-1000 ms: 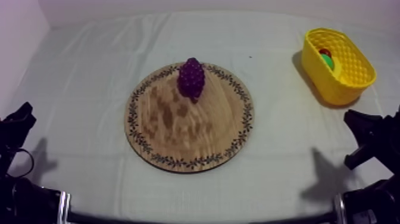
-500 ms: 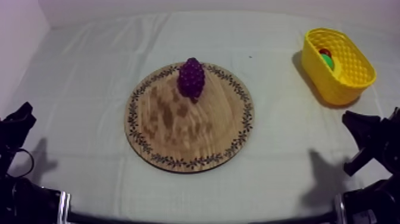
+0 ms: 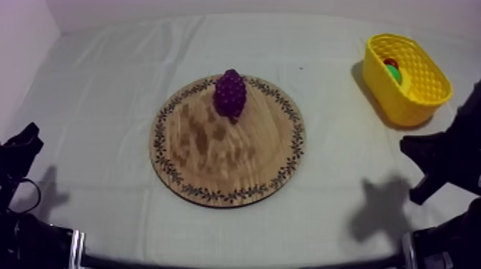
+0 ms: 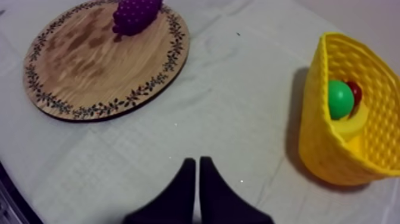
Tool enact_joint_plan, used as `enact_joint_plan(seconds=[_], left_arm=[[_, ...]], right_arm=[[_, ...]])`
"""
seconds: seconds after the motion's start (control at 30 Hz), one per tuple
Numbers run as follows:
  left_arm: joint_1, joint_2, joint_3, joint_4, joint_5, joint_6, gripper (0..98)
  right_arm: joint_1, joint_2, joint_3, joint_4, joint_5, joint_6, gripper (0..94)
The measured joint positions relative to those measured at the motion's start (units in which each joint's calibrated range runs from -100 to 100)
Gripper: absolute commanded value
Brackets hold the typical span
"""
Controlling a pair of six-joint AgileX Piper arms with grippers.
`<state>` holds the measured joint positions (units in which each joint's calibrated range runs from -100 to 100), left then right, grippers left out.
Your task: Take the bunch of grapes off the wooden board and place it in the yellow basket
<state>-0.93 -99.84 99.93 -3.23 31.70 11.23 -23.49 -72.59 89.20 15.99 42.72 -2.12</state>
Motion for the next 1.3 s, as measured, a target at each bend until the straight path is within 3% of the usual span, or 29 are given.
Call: enact_joint_plan(seconds=[0.13, 0.23, 0.6, 1.1, 1.3], left_arm=[[0.0, 0.0, 0.0, 0.0, 0.0, 0.0, 0.0], [0.0, 0.0, 0.0, 0.0, 0.0, 0.0, 0.0], [0.0, 0.0, 0.0, 0.0, -0.02, -0.03, 0.0], [0.0, 0.0, 0.0, 0.0, -0.02, -0.03, 0.0], [0.0, 0.0, 0.0, 0.0, -0.02, -0.03, 0.0]], right_arm=[[-0.36, 8.11, -7.49, 1.11, 3.64, -3.58, 0.5], [0.21, 14.36, -14.32, -1.38, 7.07, -4.49, 0.5], [1.61, 35.47, -39.61, -6.36, 18.54, 0.31, 0.5], [-0.12, 65.01, -73.8, -11.93, 31.89, -2.31, 1.6], [-2.24, 76.56, -86.66, -12.39, 38.17, -5.12, 1.2]])
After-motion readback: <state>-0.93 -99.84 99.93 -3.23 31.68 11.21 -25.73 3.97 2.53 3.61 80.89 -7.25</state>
